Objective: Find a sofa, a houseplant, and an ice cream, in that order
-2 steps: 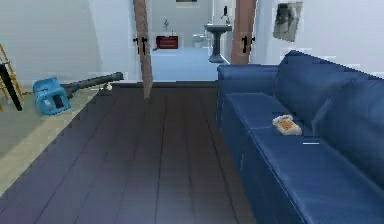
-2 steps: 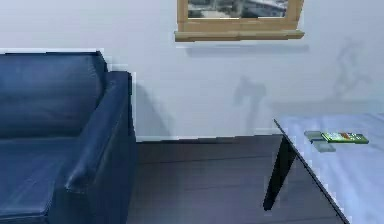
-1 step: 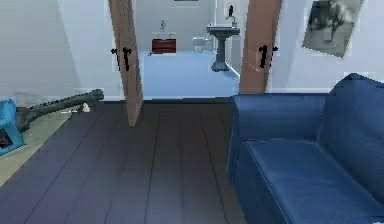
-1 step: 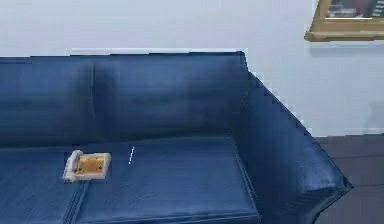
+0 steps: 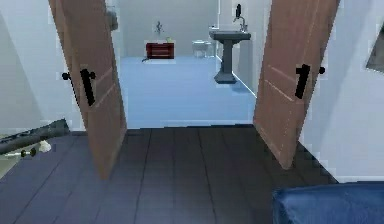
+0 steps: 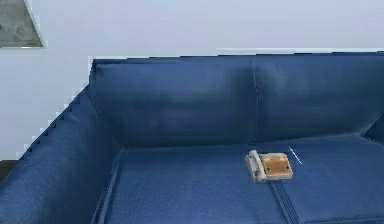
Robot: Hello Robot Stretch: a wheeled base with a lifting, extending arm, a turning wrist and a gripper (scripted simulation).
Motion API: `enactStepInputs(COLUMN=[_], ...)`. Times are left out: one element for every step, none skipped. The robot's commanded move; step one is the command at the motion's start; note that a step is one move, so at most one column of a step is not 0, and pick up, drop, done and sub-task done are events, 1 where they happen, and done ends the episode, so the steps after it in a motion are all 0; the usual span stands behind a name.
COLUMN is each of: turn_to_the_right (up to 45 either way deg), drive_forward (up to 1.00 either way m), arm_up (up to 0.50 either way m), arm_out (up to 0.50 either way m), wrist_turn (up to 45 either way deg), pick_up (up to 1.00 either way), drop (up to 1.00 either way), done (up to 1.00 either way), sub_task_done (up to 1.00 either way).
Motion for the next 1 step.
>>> enactStepInputs(turn_to_the_right=[-3.0], drive_forward=[0.00], arm_up=[0.00], arm_out=[0.00], wrist_turn=[0.0], pick_up=[0.00], drop=[0.00], done=[0.00], sub_task_done=[0.00])
